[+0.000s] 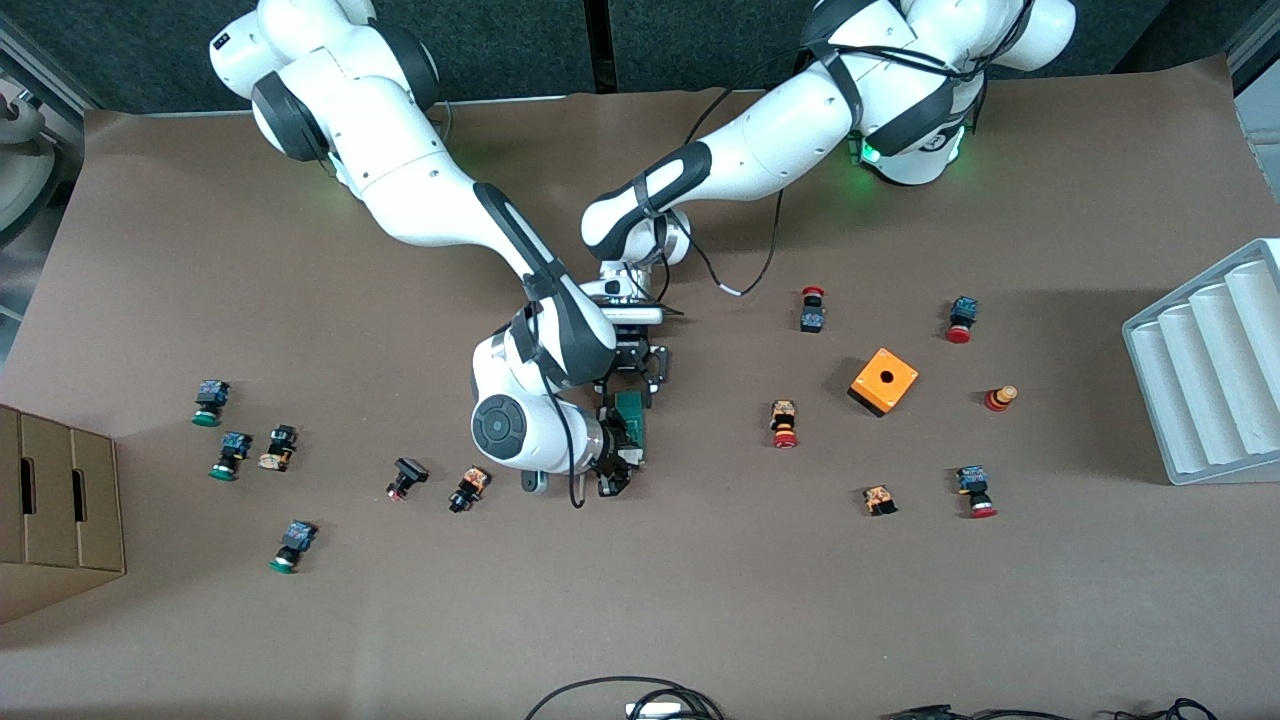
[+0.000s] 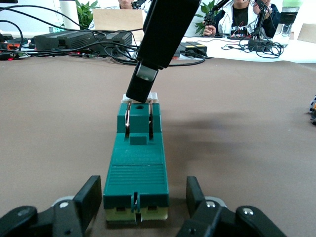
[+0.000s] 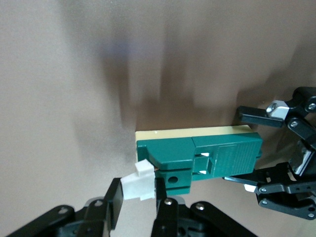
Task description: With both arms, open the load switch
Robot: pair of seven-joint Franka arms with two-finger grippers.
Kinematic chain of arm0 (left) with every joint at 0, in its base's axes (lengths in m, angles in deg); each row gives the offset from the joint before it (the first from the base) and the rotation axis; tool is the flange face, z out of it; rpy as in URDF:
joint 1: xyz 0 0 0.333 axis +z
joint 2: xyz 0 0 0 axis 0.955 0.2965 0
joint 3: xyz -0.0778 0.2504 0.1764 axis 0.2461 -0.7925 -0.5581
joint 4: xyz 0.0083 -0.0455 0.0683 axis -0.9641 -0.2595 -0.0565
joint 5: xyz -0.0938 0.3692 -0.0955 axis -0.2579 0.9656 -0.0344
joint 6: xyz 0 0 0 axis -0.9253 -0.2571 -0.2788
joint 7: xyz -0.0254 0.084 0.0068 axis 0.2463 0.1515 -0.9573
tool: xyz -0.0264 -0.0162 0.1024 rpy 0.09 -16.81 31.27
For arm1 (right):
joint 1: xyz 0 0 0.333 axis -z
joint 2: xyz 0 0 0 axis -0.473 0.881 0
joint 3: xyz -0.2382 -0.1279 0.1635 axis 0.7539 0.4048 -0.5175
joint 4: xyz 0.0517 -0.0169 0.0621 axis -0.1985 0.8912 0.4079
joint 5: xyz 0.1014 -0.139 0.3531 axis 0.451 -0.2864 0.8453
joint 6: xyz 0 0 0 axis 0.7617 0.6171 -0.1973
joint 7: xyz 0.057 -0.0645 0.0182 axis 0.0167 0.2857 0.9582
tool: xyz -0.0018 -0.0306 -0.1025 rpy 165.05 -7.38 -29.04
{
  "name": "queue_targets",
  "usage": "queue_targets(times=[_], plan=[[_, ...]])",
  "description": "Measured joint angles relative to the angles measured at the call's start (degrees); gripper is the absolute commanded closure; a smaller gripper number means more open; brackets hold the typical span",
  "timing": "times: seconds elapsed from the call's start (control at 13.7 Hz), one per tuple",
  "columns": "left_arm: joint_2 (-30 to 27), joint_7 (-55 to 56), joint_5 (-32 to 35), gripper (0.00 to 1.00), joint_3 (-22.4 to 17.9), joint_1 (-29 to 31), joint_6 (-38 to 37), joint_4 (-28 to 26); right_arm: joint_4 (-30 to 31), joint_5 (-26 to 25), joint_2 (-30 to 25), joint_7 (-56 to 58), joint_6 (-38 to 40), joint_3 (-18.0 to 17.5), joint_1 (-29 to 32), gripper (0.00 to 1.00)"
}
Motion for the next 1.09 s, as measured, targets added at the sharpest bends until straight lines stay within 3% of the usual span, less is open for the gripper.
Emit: queue_targets(times=[1.09], plan=[[0.0, 0.0, 0.0, 0.22, 0.0, 0.0, 0.0, 0.0, 1.5, -0.1, -3.0, 0.0, 3.5, 0.0, -0.3, 0.67]])
